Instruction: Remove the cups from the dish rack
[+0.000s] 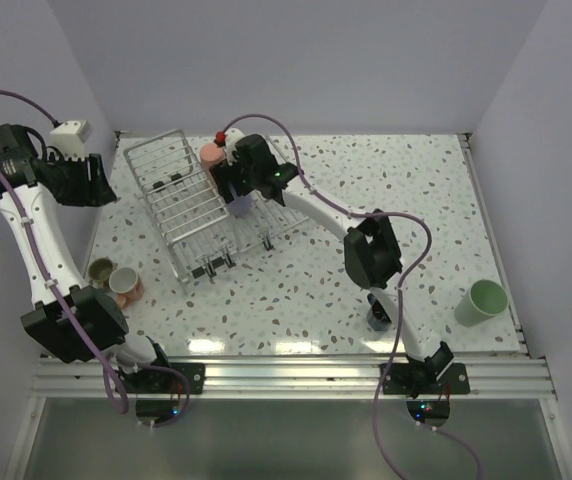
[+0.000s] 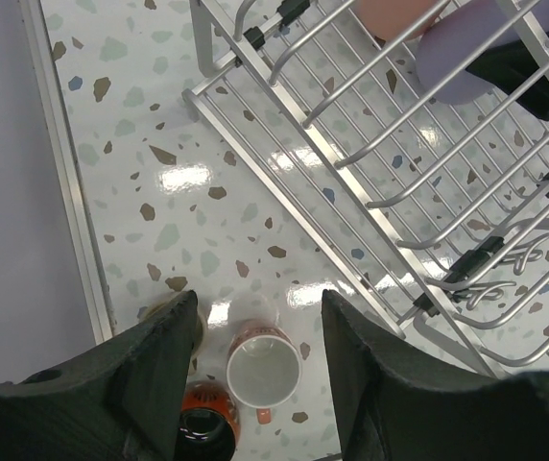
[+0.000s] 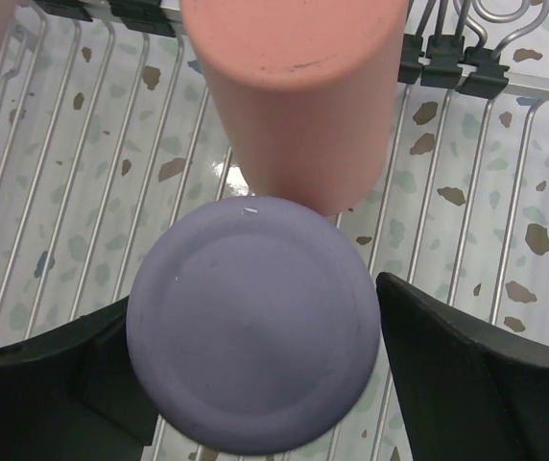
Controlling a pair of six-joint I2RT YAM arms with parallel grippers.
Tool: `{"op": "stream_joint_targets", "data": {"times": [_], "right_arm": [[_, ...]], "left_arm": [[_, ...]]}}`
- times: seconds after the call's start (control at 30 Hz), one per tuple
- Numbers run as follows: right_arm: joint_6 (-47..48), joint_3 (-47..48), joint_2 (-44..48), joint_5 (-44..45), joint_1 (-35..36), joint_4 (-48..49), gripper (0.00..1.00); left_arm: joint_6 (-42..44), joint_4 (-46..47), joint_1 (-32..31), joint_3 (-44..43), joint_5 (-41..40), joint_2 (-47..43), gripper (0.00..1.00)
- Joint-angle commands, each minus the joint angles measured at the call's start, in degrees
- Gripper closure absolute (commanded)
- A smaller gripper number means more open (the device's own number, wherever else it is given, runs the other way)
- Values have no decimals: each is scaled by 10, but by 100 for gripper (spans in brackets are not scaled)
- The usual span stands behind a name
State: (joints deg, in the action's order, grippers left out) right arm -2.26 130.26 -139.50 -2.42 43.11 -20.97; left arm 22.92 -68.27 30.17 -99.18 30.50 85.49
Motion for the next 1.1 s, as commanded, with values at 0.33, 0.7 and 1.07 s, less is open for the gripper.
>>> {"op": "stream_joint_targets", "data": {"times": [0.33, 0.7, 1.07], "right_arm": [[0, -2, 29, 26, 2, 57, 61], [-13, -47, 193, 118, -10, 37, 98], [-211, -143, 362, 35, -78, 110, 100]], "left_arm": [[3, -6, -5, -29, 15, 7, 42], [-1, 13, -30, -80, 87, 12, 44], [-123, 196, -150, -65, 251, -20, 43]]}}
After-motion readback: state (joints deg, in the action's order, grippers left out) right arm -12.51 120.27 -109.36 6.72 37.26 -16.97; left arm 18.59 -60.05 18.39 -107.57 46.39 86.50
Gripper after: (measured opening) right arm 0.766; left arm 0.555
